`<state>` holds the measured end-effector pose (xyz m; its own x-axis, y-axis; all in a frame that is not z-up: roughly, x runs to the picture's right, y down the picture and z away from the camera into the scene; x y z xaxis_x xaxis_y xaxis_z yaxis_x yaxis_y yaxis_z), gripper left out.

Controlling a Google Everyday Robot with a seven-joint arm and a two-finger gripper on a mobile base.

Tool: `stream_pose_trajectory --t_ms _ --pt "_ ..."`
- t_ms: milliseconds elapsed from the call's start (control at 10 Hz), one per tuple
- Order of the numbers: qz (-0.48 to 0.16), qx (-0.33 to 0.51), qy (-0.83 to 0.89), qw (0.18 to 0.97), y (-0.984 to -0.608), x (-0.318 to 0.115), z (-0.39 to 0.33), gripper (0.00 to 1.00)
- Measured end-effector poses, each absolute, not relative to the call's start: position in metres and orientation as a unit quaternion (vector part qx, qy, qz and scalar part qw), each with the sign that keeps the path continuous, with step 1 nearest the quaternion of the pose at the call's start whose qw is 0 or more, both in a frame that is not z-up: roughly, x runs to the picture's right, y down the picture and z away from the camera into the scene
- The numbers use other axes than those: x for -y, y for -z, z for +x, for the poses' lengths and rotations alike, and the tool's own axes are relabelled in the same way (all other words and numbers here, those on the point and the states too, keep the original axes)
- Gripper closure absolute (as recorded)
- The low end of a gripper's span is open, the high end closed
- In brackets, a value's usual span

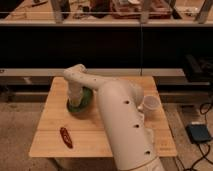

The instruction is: Push the ceramic bowl across the table

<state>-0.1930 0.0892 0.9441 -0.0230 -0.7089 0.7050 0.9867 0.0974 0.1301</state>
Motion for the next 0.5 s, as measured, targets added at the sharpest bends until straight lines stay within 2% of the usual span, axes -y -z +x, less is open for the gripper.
stream_pose_trajectory --t_ms 500 --pt "-0.215 0.323 0.637 0.667 -0.9440 -0.0865 -0.1895 1.00"
